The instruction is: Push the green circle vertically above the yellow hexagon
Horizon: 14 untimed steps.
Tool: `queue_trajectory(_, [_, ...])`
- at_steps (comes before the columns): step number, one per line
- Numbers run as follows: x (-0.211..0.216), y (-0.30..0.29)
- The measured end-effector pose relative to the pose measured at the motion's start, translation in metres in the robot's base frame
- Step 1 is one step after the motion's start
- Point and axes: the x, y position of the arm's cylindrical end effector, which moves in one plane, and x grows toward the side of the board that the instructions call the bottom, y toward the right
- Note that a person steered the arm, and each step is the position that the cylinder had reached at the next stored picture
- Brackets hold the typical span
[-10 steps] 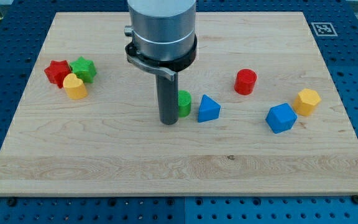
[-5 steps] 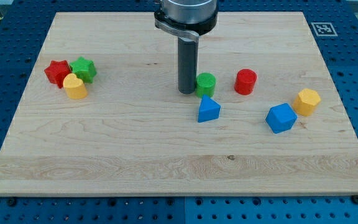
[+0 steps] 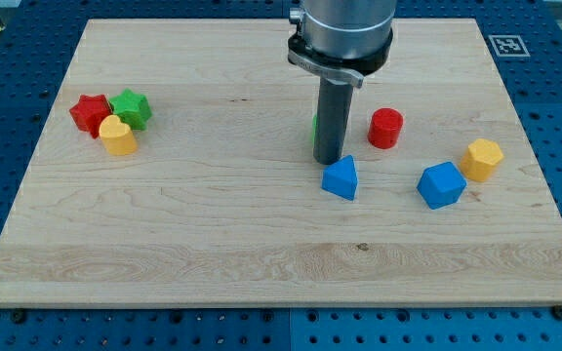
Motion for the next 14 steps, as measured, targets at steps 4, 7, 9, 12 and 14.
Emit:
queue_trajectory(4, [-0.069, -0.013])
queue_trajectory(7, [-0.102, -0.053])
queue_trajectory(9, [-0.109, -0.033])
queue_trajectory(12, [-0.103, -0.012])
queue_trajectory(14, [-0.099, -0.008])
